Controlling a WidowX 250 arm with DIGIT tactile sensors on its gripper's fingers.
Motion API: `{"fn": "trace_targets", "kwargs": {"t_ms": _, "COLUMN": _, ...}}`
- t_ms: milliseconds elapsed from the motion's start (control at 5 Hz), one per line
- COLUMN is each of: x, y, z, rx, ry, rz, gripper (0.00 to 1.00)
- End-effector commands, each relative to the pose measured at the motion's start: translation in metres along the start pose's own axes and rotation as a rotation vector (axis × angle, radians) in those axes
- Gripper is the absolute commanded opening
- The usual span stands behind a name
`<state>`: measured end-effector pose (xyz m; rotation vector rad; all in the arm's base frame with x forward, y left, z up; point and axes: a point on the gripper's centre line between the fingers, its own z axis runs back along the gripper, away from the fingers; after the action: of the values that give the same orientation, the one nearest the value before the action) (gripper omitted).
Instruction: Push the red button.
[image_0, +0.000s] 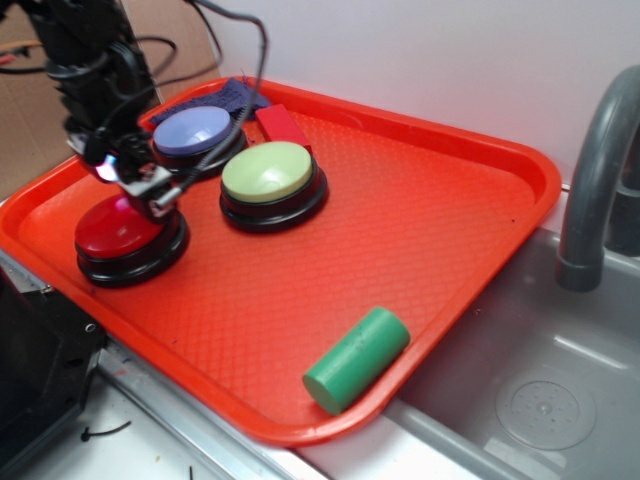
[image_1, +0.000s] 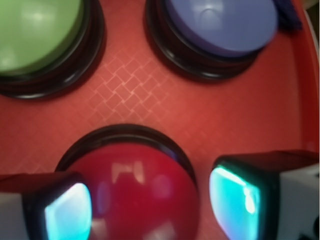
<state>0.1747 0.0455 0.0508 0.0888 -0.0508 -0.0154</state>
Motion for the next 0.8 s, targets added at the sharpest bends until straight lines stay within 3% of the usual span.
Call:
{"fn": "trace_targets", "kwargs": {"t_ms": 0, "x": 0.009, "y": 0.007, "z": -0.012, "rx": -0.003, "ry": 0.063, "rz": 0.02, "gripper": 1.0}}
{"fn": "trace_targets", "kwargs": {"t_ms": 400, "x": -0.005, "y": 0.007, "z": 0.034, "rx": -0.044, "ry": 0.011, "rz": 0.027, "gripper": 1.0}}
{"fn": "trace_targets", "kwargs": {"t_ms": 600, "x": -0.012, "y": 0.013, "z": 0.049, "rx": -0.064, "ry": 0.022, "rz": 0.056, "gripper": 1.0}}
